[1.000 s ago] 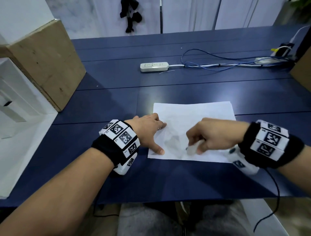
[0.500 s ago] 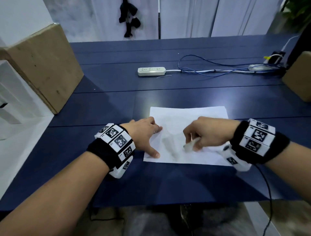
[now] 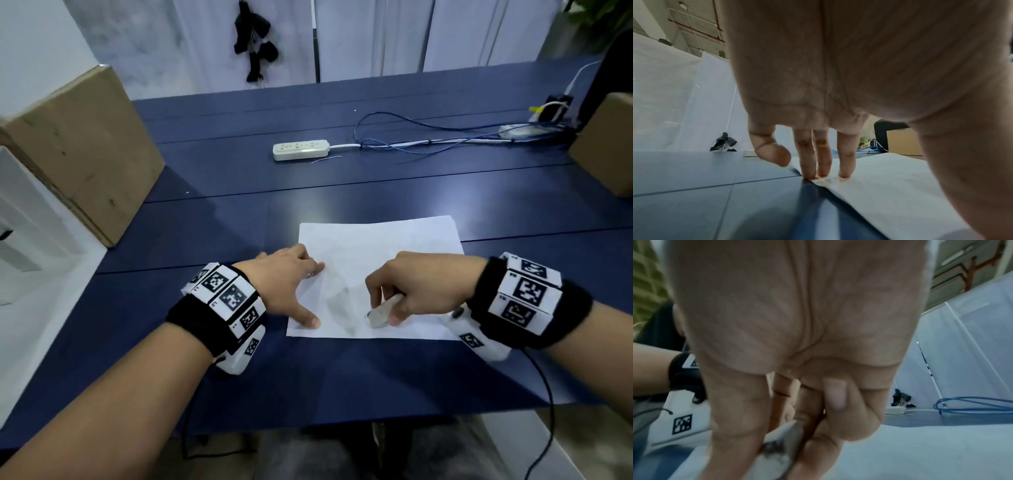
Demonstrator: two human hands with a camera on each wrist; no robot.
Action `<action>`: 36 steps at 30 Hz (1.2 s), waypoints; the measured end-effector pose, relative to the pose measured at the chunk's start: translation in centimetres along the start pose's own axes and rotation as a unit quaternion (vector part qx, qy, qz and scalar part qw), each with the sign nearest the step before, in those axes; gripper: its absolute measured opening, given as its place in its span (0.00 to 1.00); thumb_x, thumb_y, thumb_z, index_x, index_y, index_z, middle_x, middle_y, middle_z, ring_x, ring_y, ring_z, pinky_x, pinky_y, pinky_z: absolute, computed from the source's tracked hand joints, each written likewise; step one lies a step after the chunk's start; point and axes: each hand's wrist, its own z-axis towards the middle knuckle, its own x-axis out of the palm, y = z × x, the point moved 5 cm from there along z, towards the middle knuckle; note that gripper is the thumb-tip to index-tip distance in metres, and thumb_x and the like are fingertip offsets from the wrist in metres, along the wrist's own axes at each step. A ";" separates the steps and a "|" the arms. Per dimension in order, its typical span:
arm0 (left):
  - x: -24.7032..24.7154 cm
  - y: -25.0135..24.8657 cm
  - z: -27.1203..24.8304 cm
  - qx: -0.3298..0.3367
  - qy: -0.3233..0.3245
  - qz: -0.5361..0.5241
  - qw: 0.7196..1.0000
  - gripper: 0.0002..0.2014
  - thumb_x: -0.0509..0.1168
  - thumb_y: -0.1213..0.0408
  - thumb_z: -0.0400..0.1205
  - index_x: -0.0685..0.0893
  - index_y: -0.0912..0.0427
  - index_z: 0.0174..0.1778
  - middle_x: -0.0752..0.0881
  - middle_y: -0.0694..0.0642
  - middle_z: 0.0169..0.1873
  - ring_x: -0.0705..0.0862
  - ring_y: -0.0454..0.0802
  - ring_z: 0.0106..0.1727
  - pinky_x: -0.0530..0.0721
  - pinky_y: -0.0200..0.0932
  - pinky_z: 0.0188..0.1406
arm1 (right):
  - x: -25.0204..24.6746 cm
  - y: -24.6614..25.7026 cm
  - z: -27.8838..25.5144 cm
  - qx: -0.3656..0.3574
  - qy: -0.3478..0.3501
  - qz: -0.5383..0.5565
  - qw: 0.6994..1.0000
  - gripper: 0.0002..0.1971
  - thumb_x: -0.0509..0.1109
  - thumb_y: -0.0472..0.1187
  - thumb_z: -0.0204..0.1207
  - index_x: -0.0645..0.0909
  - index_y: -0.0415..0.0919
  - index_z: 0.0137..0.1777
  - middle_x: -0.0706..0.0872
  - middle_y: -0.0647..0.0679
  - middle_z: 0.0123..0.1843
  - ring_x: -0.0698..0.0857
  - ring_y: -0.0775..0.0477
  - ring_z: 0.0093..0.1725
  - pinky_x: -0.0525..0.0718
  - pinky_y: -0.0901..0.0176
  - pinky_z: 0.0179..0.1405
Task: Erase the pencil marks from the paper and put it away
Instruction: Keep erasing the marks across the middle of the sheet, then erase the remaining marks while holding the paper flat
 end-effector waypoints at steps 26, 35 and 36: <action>-4.6 -5.6 8.7 0.062 -0.064 0.008 0.996 0.36 0.75 0.37 0.69 0.79 0.50 0.69 0.77 0.46 0.63 0.78 0.48 0.63 0.77 0.40 0.53 | -6.7 -10.7 1.8 0.061 -0.153 0.077 0.983 0.21 0.73 0.67 0.64 0.85 0.52 0.45 0.91 0.61 0.35 0.84 0.67 0.35 0.80 0.65 0.37; -4.3 -4.8 8.6 0.062 -0.085 -0.027 0.994 0.37 0.76 0.36 0.67 0.79 0.49 0.71 0.78 0.47 0.61 0.78 0.48 0.61 0.71 0.37 0.49 | -7.6 -9.1 5.4 0.057 -0.153 -0.046 0.986 0.15 0.74 0.58 0.75 0.87 0.47 0.49 0.90 0.52 0.43 0.86 0.48 0.47 0.71 0.68 0.28; -4.3 -4.8 8.6 0.063 -0.087 -0.031 0.994 0.38 0.76 0.36 0.67 0.79 0.50 0.71 0.78 0.47 0.61 0.78 0.48 0.61 0.75 0.39 0.53 | -7.3 -8.9 5.1 0.054 -0.157 -0.054 0.985 0.14 0.74 0.57 0.76 0.87 0.46 0.50 0.90 0.52 0.44 0.86 0.48 0.47 0.72 0.66 0.29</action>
